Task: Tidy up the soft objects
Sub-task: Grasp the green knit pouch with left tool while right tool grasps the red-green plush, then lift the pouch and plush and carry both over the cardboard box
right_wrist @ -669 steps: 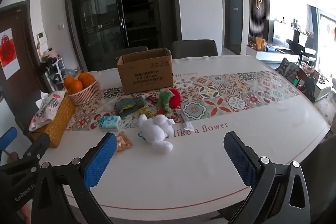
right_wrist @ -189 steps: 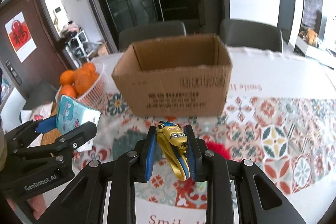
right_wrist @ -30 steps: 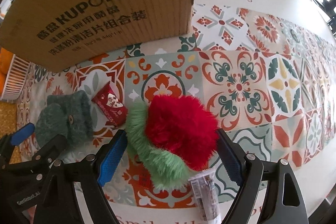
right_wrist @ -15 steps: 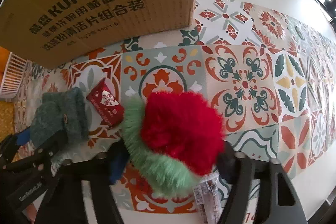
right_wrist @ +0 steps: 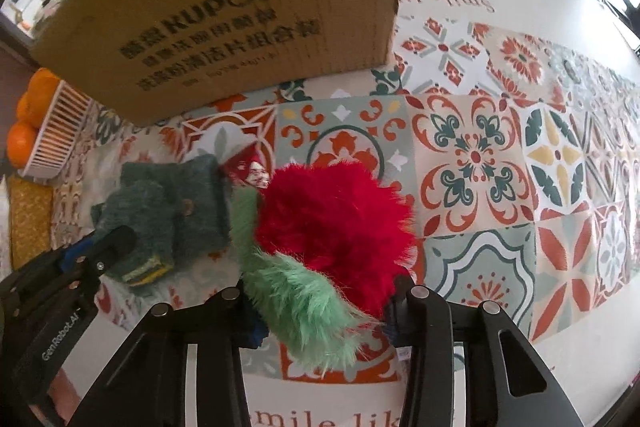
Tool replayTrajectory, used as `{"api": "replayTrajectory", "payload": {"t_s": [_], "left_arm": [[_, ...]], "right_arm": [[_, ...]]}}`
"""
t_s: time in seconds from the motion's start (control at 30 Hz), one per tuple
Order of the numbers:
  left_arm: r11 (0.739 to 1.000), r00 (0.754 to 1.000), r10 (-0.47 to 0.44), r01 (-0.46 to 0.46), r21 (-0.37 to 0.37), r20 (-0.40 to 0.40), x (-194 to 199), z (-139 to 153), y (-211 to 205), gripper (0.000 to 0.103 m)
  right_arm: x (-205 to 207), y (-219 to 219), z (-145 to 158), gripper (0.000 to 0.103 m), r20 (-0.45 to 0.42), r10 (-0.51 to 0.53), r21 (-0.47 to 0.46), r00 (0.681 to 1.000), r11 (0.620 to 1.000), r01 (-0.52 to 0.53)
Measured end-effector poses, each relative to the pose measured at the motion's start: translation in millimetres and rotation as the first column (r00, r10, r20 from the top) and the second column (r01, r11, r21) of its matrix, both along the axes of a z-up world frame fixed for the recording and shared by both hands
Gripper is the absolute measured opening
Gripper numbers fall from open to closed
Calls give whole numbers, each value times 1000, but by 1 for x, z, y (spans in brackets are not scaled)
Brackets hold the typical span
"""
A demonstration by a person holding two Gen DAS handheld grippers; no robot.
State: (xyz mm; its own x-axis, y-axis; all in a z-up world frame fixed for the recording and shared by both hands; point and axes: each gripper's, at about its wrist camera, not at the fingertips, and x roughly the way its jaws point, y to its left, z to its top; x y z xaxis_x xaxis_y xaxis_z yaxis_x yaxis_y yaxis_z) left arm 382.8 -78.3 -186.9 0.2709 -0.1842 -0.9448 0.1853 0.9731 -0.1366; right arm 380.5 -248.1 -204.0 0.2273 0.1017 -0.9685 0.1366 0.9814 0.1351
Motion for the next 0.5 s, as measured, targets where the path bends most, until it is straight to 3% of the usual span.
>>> {"api": "replayTrajectory", "payload": {"t_s": [0.2,0.5], "left_arm": [[999,999,16,-14,-49,48,-13,17,6,17],[995,986,43,-28,-95,158,-23,65,10,17]], "right_arm": [[-13,7,21,42,51,13,7,999,1000,-13],[-16,7,51,42,132,36,17,991,999,-39]]}}
